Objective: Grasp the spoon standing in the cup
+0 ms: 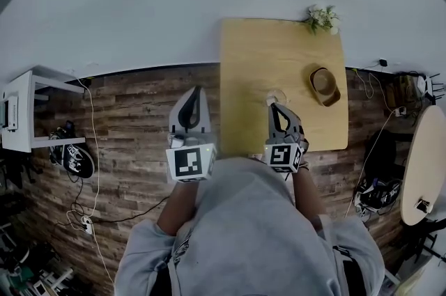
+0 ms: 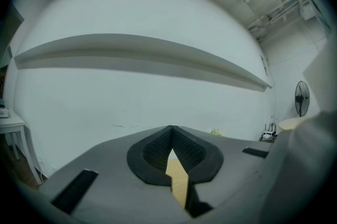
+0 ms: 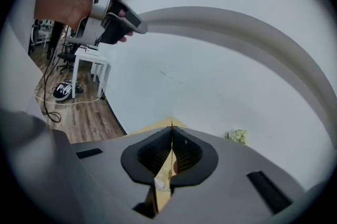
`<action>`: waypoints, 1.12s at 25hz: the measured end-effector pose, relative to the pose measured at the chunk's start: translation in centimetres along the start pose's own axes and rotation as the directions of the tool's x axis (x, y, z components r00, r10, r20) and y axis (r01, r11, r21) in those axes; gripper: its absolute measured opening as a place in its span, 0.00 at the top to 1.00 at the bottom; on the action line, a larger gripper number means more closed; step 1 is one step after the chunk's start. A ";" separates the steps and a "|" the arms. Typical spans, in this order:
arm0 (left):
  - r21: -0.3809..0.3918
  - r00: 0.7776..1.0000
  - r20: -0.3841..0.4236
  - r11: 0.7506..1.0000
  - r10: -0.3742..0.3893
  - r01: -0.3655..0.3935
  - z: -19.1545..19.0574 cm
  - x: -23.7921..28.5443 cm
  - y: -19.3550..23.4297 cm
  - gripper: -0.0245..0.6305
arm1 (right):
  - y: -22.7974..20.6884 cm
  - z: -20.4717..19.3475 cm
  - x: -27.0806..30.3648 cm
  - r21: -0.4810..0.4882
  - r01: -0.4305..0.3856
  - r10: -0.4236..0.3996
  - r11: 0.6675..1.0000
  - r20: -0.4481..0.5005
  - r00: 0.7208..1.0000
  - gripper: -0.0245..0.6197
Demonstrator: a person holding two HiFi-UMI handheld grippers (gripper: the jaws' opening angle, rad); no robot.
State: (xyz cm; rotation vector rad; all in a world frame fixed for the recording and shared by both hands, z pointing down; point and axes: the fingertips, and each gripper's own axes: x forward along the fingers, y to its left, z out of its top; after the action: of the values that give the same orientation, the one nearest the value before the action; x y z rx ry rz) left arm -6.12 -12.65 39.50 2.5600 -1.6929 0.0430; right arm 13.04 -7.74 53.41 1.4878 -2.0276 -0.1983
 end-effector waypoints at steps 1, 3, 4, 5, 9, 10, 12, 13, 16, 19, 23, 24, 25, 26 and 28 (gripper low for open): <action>0.004 1.000 0.000 1.000 -0.009 0.009 0.0 0.2 -0.3 0.96 | -0.3 0.4 -0.3 0.022 0.007 -0.007 1.000 0.009 1.000 0.96; 0.004 1.000 -0.002 1.000 -0.028 0.028 -0.1 0.5 -0.8 0.96 | -1.0 1.0 -0.8 0.061 0.026 -0.027 0.998 0.025 0.999 0.96; 0.000 0.999 -0.002 0.999 -0.037 0.037 -0.1 0.7 -1.1 0.96 | -1.4 1.2 -1.0 0.078 0.037 -0.039 0.996 0.031 0.999 0.96; -0.004 0.999 0.000 0.999 -0.046 0.046 0.0 0.9 -1.4 0.96 | -1.8 1.4 -1.3 0.095 0.047 -0.051 0.994 0.037 0.998 0.96; -0.009 0.997 0.003 0.997 -0.078 0.079 0.1 1.4 -2.4 0.96 | -3.8 2.5 -2.6 0.191 0.077 -0.090 0.979 0.058 0.994 0.96; -0.011 0.996 0.003 0.996 -0.086 0.086 0.1 1.6 -2.6 0.96 | -4.2 2.7 -3.0 0.219 0.082 -0.098 0.972 0.064 0.993 0.96; -0.013 0.995 0.006 0.995 -0.101 0.101 0.1 1.8 -3.0 0.96 | -5.0 3.1 -3.5 0.269 0.091 -0.115 0.959 0.074 0.991 0.96; -0.010 0.994 0.005 0.994 -0.110 0.110 0.1 2.0 -3.3 0.96 | -5.4 3.3 -3.8 0.284 0.098 -0.124 0.954 0.075 0.989 0.96; -0.004 0.991 0.004 0.991 -0.132 0.132 0.2 2.2 -4.0 0.96 | -6.2 4.1 -4.5 0.288 0.121 -0.152 0.950 0.088 0.984 0.96; 0.011 0.989 0.004 0.989 -0.150 0.150 0.2 2.2 -4.6 0.96 | -6.7 4.6 -5.3 0.302 0.131 -0.168 0.944 0.102 0.980 0.96; 0.024 0.987 0.011 0.987 -0.160 0.160 0.4 2.2 -4.9 0.96 | -7.1 5.0 -6.0 0.330 0.139 -0.185 0.934 0.111 0.977 0.96; 0.023 0.987 0.012 0.987 -0.159 0.159 0.4 2.2 -4.8 0.96 | -7.2 5.1 -6.0 0.336 0.139 -0.187 0.931 0.113 0.976 0.96; 0.021 0.988 0.012 0.988 -0.156 0.156 0.5 2.3 -4.7 0.96 | -7.3 5.2 -6.0 0.346 0.139 -0.190 0.928 0.116 0.975 0.96; 0.020 0.988 0.013 0.988 -0.154 0.154 0.5 2.3 -4.7 0.96 | -7.4 5.3 -6.1 0.358 0.139 -0.193 0.923 0.119 0.974 0.96; 0.023 0.988 0.019 0.988 -0.151 0.151 0.7 2.2 -4.6 0.96 | -7.8 5.7 -6.4 0.384 0.140 -0.203 0.913 0.127 0.971 0.96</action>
State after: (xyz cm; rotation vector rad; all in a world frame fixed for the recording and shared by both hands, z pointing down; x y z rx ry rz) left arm -1.03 -12.96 38.73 2.7054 -1.5072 0.0270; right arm 17.42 -5.98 42.82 1.9463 -2.1490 -0.0027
